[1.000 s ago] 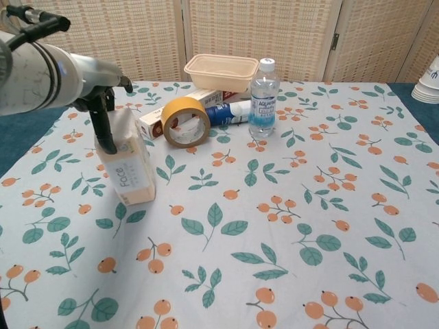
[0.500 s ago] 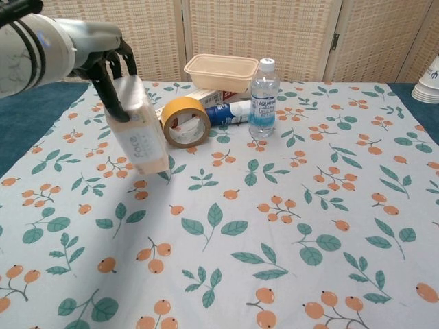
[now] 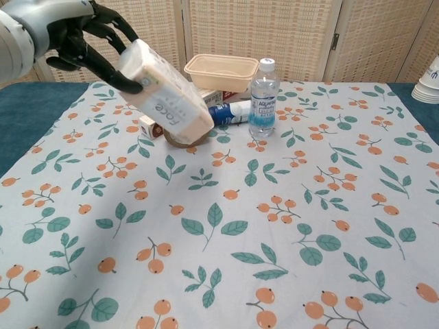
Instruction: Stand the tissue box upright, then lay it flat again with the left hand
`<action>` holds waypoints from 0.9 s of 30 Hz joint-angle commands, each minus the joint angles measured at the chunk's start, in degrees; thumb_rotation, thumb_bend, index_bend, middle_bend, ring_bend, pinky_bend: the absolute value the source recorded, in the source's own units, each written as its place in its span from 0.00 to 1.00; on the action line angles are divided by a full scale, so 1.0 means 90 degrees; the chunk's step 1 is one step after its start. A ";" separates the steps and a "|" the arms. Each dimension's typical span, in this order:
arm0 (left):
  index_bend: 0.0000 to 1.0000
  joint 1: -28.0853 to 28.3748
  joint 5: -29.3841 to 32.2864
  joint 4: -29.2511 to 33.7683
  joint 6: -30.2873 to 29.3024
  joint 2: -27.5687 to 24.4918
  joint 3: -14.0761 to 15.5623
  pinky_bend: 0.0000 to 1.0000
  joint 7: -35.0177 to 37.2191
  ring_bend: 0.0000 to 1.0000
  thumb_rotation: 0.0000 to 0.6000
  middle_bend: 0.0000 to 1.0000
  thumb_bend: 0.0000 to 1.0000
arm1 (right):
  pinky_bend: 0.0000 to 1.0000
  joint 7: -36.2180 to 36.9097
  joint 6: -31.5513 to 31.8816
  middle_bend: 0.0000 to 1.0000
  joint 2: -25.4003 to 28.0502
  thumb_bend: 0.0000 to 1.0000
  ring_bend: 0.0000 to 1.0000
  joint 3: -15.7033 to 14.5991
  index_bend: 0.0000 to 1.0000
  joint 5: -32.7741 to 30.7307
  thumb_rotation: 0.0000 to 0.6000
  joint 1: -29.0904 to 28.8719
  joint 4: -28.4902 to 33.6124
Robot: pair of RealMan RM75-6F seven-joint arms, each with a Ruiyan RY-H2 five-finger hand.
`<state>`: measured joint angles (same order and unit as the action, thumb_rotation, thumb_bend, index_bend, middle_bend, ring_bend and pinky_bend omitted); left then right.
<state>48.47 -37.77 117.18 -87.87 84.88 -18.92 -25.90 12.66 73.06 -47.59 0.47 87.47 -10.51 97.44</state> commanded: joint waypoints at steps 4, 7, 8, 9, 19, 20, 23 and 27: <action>0.54 -0.1181 -0.1782 -0.1117 0.1088 0.0053 0.0443 1.00 0.3195 1.00 1.00 0.75 0.26 | 0.03 -0.0085 -0.0037 0.05 -0.0025 0.12 0.00 0.0009 0.10 -0.0039 1.00 -0.0013 0.0021; 0.54 -0.1566 -0.2591 -0.2134 0.1491 0.0361 0.0680 1.00 0.5023 1.00 1.00 0.75 0.25 | 0.03 -0.0184 -0.0111 0.05 -0.0065 0.12 0.00 0.0026 0.10 -0.0115 1.00 -0.0044 0.0021; 0.54 -0.1651 -0.2952 -0.2537 0.1569 0.0482 0.0802 1.00 0.5543 1.00 1.00 0.75 0.25 | 0.03 -0.0214 -0.0128 0.05 -0.0075 0.12 0.00 0.0032 0.10 -0.0143 1.00 -0.0048 0.0023; 0.54 -0.1704 -0.3175 -0.2795 0.1607 0.0566 0.0878 1.00 0.5874 1.00 1.00 0.75 0.25 | 0.03 -0.0232 -0.0137 0.05 -0.0081 0.12 0.00 0.0035 0.10 -0.0158 1.00 -0.0051 0.0023; 0.54 -0.2296 -0.4175 -0.5480 0.0850 0.2229 0.1153 1.00 0.7451 1.00 1.00 0.74 0.24 | 0.03 -0.0293 -0.0180 0.05 -0.0102 0.12 0.00 0.0079 0.10 -0.0295 1.00 -0.0058 0.0024; 0.53 -0.2345 -0.4218 -0.5709 0.0737 0.2408 0.1136 1.00 0.7540 1.00 1.00 0.73 0.24 | 0.03 -0.0313 -0.0189 0.05 -0.0107 0.12 0.00 0.0082 0.10 -0.0305 1.00 -0.0062 0.0024; 0.52 -0.2457 -0.4337 -0.6322 0.0516 0.2852 0.1085 1.00 0.7882 1.00 1.00 0.71 0.24 | 0.03 -0.0373 -0.0240 0.05 -0.0134 0.12 0.00 0.0088 0.10 -0.0347 1.00 -0.0081 0.0019; 0.51 -0.2540 -0.4448 -0.6840 0.0423 0.3184 0.1017 1.00 0.8262 1.00 1.00 0.71 0.24 | 0.03 -0.0461 -0.0350 0.05 -0.0173 0.12 0.00 0.0102 0.10 -0.0431 1.00 -0.0126 0.0008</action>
<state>26.73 -76.46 57.92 -82.80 111.53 -9.60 46.35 8.65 70.05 -49.07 1.35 83.73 -11.55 97.54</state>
